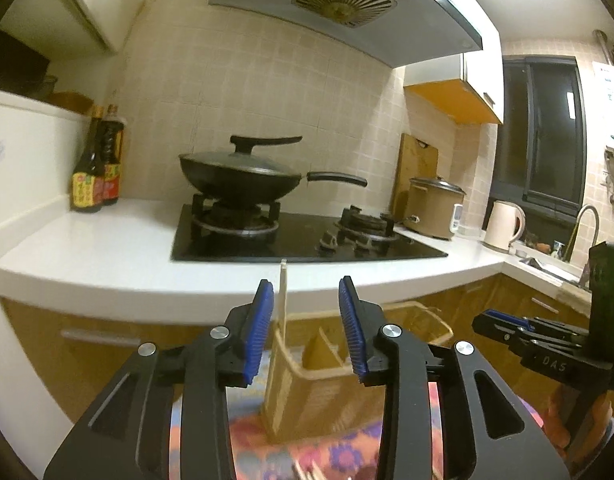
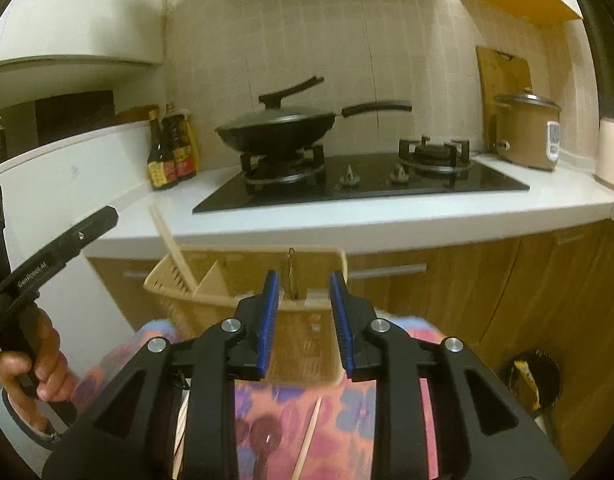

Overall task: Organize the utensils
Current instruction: 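Grasp a clear spoon with the left tool while the right tool grasps another clear spoon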

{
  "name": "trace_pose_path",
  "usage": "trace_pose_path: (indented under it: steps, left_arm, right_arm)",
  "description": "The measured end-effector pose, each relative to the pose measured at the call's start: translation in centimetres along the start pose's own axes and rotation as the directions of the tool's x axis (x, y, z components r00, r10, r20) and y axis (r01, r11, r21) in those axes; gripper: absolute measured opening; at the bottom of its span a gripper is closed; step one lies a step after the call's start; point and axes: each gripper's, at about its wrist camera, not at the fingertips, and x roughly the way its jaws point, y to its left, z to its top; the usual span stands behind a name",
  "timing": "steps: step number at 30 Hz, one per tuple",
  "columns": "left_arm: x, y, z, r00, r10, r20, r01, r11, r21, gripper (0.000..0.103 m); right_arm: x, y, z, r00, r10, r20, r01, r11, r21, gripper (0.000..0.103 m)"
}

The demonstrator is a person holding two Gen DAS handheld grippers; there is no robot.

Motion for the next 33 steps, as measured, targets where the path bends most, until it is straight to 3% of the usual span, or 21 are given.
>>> trace_pose_path:
  steps: [6, 8, 12, 15, 18, 21, 22, 24, 27, 29, 33]
  left_arm:
    - [-2.9, 1.8, -2.6, 0.993, 0.007, -0.121, -0.016, 0.998, -0.066, 0.038]
    - [-3.2, 2.4, -3.9, 0.980, 0.005, -0.199, -0.022, 0.996, -0.084, 0.038]
    - [-3.2, 2.9, -6.9, 0.927, -0.002, -0.376, -0.025, 0.997, -0.067, 0.038]
    - [-2.8, 2.9, -10.3, 0.844, 0.008, -0.537, -0.022, 1.000, -0.020, 0.038]
    - [-2.6, 2.7, -13.0, 0.779, 0.010, -0.627, 0.018, 0.999, 0.038, 0.038]
    - [-2.6, 2.2, -14.5, 0.732, 0.016, -0.681, 0.060, 0.994, 0.087, 0.038]
    - [-2.7, 2.0, -14.7, 0.722, 0.007, -0.692, 0.074, 0.994, 0.087, 0.038]
    - [-2.7, 1.7, -14.9, 0.708, 0.011, -0.707, 0.087, 0.991, 0.103, 0.038]
    - [-2.3, 1.1, -15.4, 0.686, 0.040, -0.727, 0.101, 0.983, 0.150, 0.038]
    - [-2.1, 0.6, -15.4, 0.682, 0.054, -0.729, 0.115, 0.977, 0.180, 0.038]
    - [-1.2, 0.2, -15.2, 0.664, 0.070, -0.744, 0.116, 0.974, 0.195, 0.038]
  right_arm:
    - [-1.3, 0.8, -3.1, 0.994, 0.015, -0.111, -0.013, 1.000, 0.016, 0.023]
    - [-1.2, 1.2, -4.0, 0.985, 0.028, -0.172, -0.026, 1.000, 0.013, 0.023]
    - [-0.7, 1.9, -5.8, 0.954, 0.036, -0.297, -0.036, 0.999, 0.006, 0.023]
    - [0.2, 2.1, -7.3, 0.919, 0.064, -0.388, -0.057, 0.998, 0.030, 0.023]
    - [1.5, 2.5, -9.0, 0.877, 0.077, -0.475, -0.067, 0.997, 0.038, 0.023]
    - [3.3, 2.7, -10.5, 0.818, 0.081, -0.569, -0.064, 0.997, 0.051, 0.023]
    - [3.8, 2.8, -11.0, 0.794, 0.093, -0.601, -0.066, 0.996, 0.067, 0.023]
    - [4.5, 3.0, -11.7, 0.770, 0.098, -0.631, -0.068, 0.995, 0.072, 0.023]
    - [5.0, 3.4, -12.4, 0.758, 0.043, -0.651, -0.041, 0.999, 0.018, 0.023]
    - [5.4, 3.5, -12.9, 0.744, 0.028, -0.668, -0.032, 0.999, 0.007, 0.023]
    - [5.6, 4.4, -13.0, 0.741, -0.019, -0.671, -0.022, 0.998, -0.052, 0.023]
